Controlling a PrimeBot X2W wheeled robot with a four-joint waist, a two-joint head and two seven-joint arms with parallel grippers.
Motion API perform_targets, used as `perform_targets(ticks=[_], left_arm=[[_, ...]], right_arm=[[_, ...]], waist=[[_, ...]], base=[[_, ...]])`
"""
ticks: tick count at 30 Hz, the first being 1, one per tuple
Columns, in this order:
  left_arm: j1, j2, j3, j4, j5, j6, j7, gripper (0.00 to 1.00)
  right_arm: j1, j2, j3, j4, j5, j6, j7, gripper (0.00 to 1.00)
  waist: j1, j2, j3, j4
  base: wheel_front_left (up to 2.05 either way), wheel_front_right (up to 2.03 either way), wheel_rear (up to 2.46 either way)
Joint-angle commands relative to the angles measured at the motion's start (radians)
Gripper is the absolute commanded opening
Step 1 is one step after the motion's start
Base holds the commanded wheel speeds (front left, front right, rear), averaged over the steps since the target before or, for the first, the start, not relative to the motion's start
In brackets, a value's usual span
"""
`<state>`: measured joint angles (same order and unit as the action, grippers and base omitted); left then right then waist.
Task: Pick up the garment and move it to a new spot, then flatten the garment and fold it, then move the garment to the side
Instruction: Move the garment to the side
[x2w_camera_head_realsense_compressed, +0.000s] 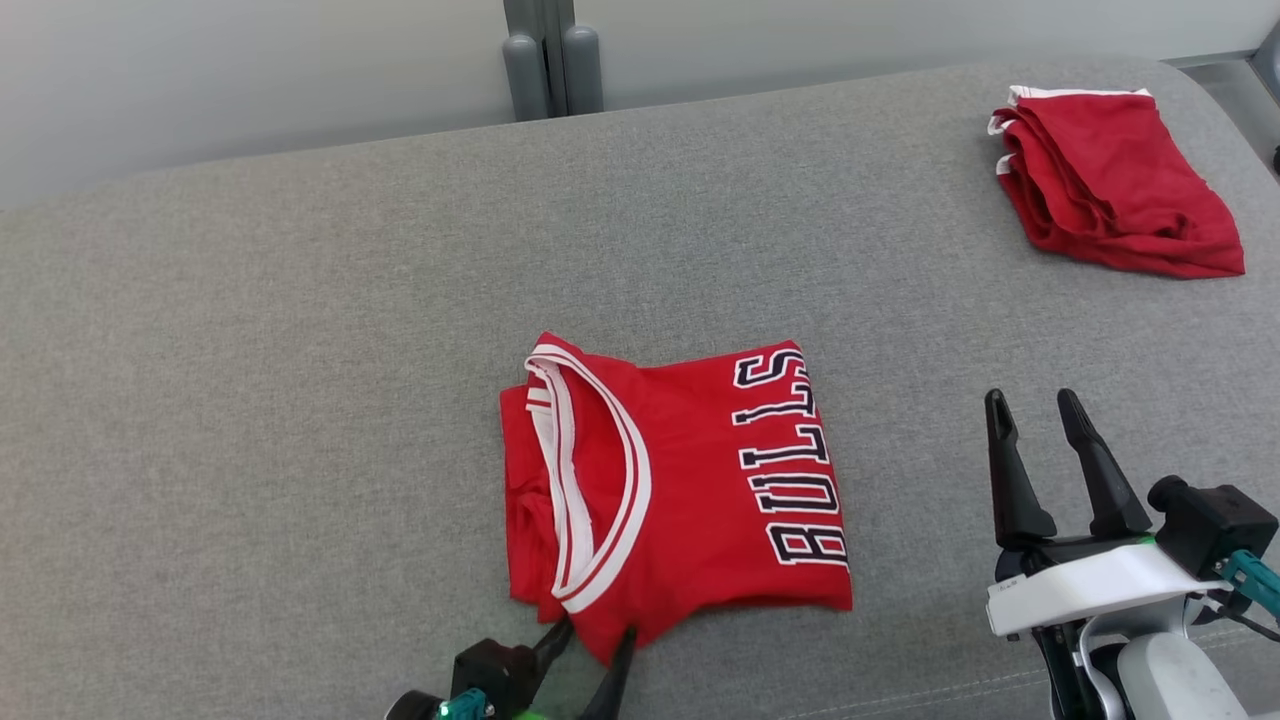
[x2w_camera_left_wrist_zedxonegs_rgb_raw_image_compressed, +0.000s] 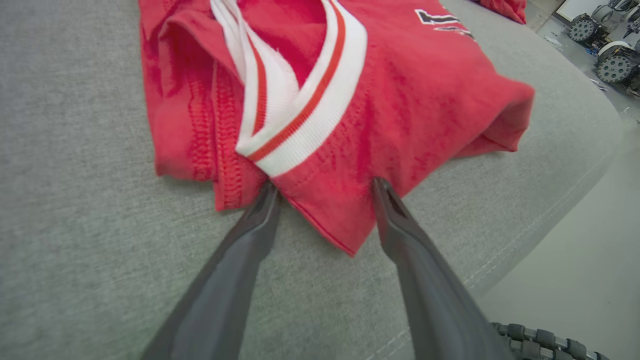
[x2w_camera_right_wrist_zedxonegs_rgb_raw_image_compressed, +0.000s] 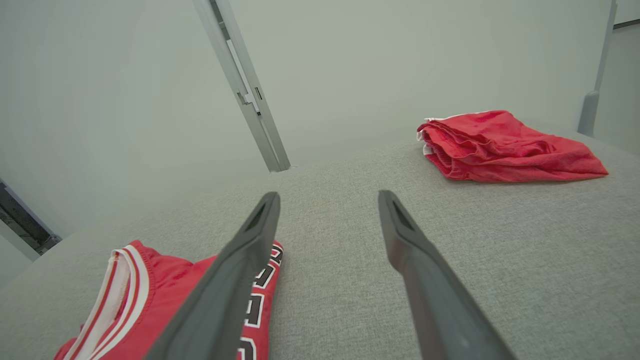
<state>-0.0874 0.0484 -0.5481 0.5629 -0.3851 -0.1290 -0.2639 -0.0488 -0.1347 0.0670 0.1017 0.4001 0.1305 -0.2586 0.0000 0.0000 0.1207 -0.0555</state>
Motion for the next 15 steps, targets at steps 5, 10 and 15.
perform_targets(ticks=[5,10,15], left_arm=[[-0.022,0.005,0.027,-0.033,-0.013,-0.003,0.0,0.0],[0.0,0.023,0.054,-0.093,0.017,0.005,0.0,0.0],[0.034,0.043,0.06,-0.125,0.023,0.012,0.001,0.0]], right_arm=[[-0.009,0.0,-0.011,0.003,-0.002,0.0,-0.008,1.0],[0.001,0.003,-0.018,0.009,-0.001,0.0,-0.006,1.0],[-0.002,0.003,-0.024,0.018,0.001,0.0,-0.007,1.0]], waist=[[0.0,0.0,0.003,0.007],[0.0,0.0,0.003,0.025],[0.0,0.0,0.004,0.037]], base=[[0.0,0.0,0.0],[0.0,0.0,0.0],[0.0,0.0,0.0]])
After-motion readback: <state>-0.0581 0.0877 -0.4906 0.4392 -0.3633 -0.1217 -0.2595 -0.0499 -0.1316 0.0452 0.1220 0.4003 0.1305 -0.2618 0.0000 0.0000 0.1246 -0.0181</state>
